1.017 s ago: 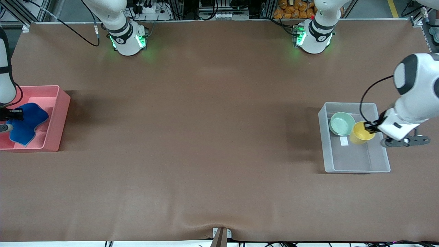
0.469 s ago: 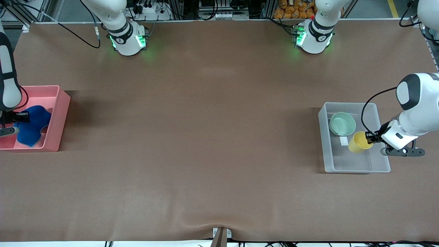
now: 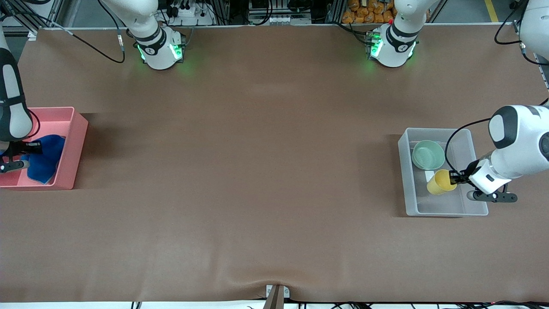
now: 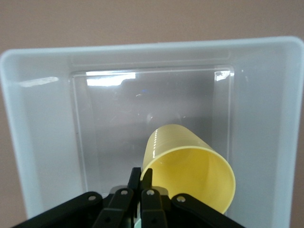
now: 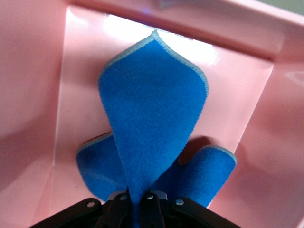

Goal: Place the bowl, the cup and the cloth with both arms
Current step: 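Carry the yellow cup into the clear bin with the left gripper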

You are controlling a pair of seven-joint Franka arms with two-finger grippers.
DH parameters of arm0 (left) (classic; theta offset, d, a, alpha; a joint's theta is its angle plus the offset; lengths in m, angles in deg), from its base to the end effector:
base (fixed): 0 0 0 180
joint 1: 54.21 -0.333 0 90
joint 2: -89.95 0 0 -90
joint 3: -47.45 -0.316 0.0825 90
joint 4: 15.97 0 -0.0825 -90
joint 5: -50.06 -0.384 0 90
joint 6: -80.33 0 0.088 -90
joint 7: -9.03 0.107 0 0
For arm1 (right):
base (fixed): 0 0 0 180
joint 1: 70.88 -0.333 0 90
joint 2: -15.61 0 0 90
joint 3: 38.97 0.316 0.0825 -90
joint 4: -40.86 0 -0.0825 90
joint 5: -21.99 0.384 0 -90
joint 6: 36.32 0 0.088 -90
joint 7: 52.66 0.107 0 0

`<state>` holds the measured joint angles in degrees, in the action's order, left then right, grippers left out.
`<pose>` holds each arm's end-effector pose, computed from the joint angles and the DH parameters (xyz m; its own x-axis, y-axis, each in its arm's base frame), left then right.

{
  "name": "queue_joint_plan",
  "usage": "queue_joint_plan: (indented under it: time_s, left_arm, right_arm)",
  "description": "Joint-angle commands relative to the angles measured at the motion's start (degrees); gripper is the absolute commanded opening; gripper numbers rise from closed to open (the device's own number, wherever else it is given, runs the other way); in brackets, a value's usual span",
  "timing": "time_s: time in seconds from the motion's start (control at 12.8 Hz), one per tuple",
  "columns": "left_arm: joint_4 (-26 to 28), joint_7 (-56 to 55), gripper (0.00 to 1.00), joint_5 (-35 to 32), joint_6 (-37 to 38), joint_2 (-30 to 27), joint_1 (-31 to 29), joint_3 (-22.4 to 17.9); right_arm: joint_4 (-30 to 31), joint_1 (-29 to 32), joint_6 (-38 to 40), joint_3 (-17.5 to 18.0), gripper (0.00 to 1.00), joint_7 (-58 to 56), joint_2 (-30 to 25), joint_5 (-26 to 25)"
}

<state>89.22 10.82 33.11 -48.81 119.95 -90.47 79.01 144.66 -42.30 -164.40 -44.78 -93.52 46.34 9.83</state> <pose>0.6350 0.0855 0.2785 0.9966 -0.0816 -0.0083 -0.0812 -0.9959 0.0395 0.5271 -0.3634 0.2382 0.9419 0.2473 -0.2271 0.2689 -0.9607 0.0691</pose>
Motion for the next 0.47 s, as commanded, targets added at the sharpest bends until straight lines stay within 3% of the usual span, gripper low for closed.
queue_joint_plan:
  time_s: [0.0,0.08,0.16,0.23,0.31,0.39]
  left_arm:
    - [-1.22,0.58,0.11,-1.86,-1.02,2.24,-0.47,0.51]
    - [-1.22,0.58,0.28,-1.86,-1.29,2.34,-0.39,0.51]
    - [-1.22,0.58,0.40,-1.86,-1.29,2.34,-0.47,0.51]
    - [-1.22,0.58,0.62,-1.86,-1.29,2.16,-0.47,0.51]
    - [-1.22,0.23,1.00,-1.77,-1.29,1.81,-0.56,0.51]
    - [-1.13,0.58,1.00,-1.86,-1.20,1.20,-0.74,0.51]
  right_arm:
    - [-0.97,2.27,-1.90,1.24,0.00,-1.15,2.31,0.91]
    - [-0.97,2.19,-1.90,1.24,0.00,-1.15,2.58,0.91]
    - [-0.97,2.10,-1.82,1.24,0.16,-1.15,2.67,0.91]
    - [-0.97,2.01,-1.82,1.24,0.85,-1.15,2.67,0.91]
    - [-0.97,2.18,-1.47,1.33,1.00,-1.06,2.58,0.91]
    - [-0.97,1.84,-1.29,1.33,1.00,-1.06,2.23,0.91]
